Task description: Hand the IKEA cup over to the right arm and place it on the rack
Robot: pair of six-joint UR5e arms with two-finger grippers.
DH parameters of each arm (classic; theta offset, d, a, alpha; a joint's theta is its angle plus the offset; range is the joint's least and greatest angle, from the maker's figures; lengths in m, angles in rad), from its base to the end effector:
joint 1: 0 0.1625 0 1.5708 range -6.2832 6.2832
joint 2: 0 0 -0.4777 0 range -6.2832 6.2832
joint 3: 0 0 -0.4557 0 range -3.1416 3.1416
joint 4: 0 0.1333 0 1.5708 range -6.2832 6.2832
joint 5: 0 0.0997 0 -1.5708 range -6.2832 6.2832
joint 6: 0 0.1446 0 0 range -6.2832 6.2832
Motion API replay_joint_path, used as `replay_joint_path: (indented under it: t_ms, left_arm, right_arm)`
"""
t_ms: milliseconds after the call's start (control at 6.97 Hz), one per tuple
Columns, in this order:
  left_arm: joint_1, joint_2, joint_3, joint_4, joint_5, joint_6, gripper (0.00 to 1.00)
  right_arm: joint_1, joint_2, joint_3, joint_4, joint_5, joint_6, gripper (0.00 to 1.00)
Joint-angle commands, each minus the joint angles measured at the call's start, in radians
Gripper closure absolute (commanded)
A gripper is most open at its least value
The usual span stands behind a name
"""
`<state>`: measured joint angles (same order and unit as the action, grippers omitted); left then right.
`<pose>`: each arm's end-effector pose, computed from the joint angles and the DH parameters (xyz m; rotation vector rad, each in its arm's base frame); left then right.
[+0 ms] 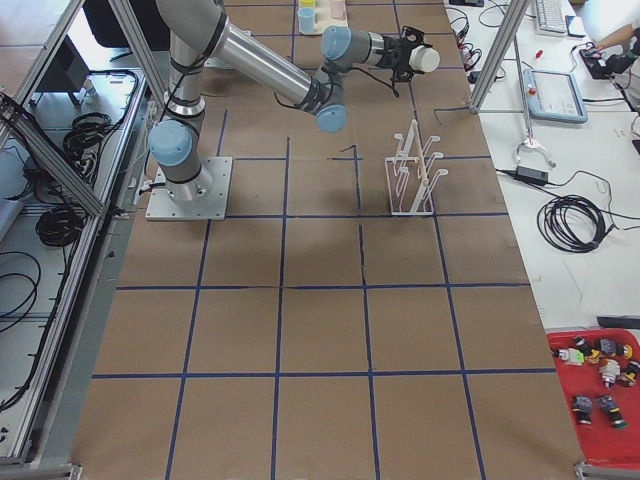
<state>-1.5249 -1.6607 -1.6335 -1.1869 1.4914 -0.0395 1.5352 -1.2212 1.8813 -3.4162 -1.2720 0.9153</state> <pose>-0.1160 -0.6294 0.4515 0.1159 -3.0408 0.3539 0.1512 -0.6950 0.3723 0.7822 1.9905 -1.1601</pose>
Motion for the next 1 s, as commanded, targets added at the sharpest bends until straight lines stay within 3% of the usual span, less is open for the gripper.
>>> replay_joint_path:
  t_ms: [0,287,574,861]
  left_arm:
    - [-0.017,0.018,0.142,-0.442,0.096,-0.022,0.01]
    - [-0.021,0.035,0.153,-0.462,0.107,-0.008,0.01]
    - [0.014,0.083,0.115,-0.461,0.109,0.124,0.01]
    - [0.189,0.16,0.013,-0.461,0.11,0.303,0.01]
  right_arm:
    - [-0.075,0.032,-0.001,-0.002,-0.033,-0.384,0.91]
    - [-0.079,0.063,-0.011,-0.027,-0.122,-0.603,0.91]
    - [-0.079,0.126,-0.042,-0.092,-0.164,-0.796,0.91]
    - [-0.079,0.178,-0.06,-0.135,-0.171,-0.797,0.91]
